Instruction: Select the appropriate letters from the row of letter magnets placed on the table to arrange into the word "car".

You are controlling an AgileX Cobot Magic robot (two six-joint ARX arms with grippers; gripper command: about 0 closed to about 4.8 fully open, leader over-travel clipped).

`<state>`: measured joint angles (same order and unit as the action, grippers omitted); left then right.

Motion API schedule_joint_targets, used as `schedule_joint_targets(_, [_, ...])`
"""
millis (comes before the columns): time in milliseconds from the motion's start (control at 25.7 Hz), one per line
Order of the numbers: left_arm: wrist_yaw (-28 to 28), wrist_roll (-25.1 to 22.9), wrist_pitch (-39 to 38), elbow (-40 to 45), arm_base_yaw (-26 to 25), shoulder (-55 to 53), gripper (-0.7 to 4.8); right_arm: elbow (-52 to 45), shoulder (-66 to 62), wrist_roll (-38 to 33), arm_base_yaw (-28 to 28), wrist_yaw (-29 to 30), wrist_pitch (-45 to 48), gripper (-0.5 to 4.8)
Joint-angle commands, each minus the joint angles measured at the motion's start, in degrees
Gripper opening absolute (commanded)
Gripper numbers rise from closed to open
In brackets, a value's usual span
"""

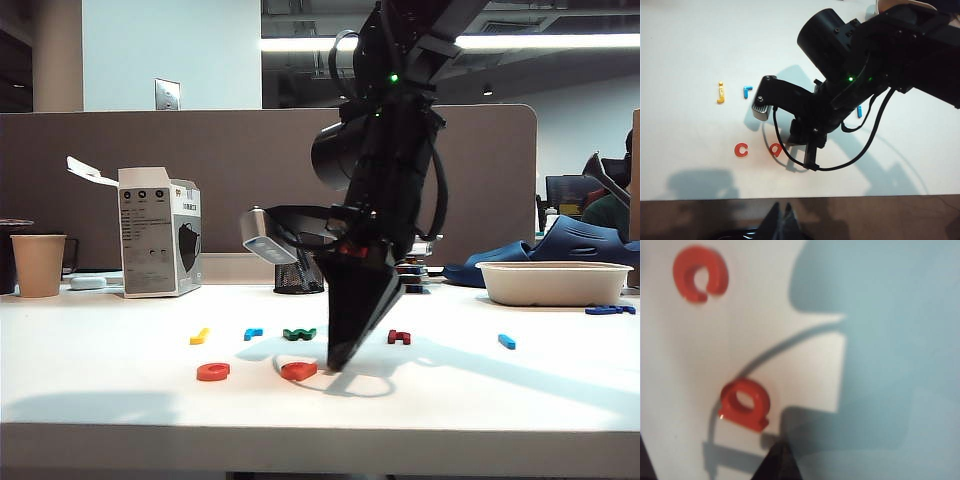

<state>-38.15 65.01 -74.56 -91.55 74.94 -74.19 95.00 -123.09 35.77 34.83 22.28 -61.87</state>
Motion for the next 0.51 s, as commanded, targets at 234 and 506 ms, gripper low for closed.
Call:
schedule_joint_targets(234, [-0.4, -0.1, 0.1, -0.2, 0.0, 0.1, -0.05, 0.1, 0.2, -0.1, 0.1, 2.7, -3.0, -0.04])
schedule_joint_targets(506, [-0.4, -0.1, 0.1, -0.2, 0.0, 0.1, -0.05, 0.1, 0.2, -0.2, 0.5, 4.9, -0.9, -0.04])
